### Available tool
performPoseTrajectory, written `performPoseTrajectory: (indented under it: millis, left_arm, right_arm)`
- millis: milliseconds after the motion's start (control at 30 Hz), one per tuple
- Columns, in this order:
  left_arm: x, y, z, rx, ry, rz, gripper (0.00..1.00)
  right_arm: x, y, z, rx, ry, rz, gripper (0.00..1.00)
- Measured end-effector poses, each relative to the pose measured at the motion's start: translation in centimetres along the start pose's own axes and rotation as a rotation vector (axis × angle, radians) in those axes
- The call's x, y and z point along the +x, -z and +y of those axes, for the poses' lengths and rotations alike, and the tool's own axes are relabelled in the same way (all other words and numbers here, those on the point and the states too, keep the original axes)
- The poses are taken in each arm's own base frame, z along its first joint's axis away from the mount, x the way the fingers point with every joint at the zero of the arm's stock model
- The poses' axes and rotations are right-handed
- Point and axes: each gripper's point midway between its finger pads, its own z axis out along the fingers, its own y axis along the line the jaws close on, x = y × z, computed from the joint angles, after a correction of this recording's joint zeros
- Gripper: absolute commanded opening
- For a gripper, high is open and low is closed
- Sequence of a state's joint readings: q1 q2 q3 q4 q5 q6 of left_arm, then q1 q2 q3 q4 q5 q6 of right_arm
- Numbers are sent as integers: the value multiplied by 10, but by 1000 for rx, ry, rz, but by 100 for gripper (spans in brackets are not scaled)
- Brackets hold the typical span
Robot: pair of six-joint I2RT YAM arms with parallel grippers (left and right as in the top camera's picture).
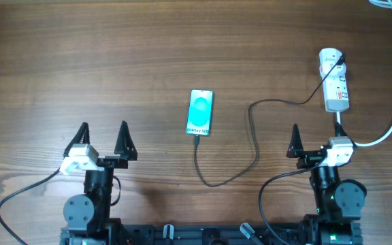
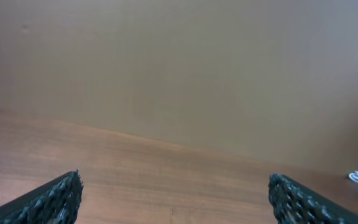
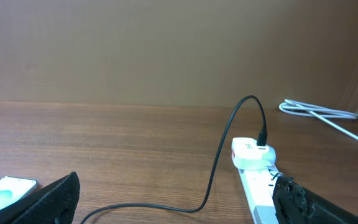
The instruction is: Plug charger to phone and switch on socket
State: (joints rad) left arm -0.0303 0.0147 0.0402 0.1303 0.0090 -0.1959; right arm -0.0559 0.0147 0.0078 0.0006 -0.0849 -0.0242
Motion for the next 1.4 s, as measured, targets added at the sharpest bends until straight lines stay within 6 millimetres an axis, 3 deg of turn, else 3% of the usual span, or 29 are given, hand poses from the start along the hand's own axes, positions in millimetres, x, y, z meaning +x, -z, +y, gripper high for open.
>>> performPoseTrajectory:
  millis: [233, 500, 867, 1400]
  left_arm:
    - [6, -1, 4, -13, -1, 0, 100]
    - [59, 6, 27, -107, -48, 212, 100]
    - [59, 6, 27, -78, -241, 224, 100]
    - [59, 6, 27, -78, -243, 224, 100]
  right_arm:
    - [0, 0, 0, 0, 0, 0, 100]
    - [0, 0, 0, 0, 0, 0, 100]
    - [0, 0, 0, 0, 0, 0, 100]
    - [0, 0, 0, 0, 0, 0, 100]
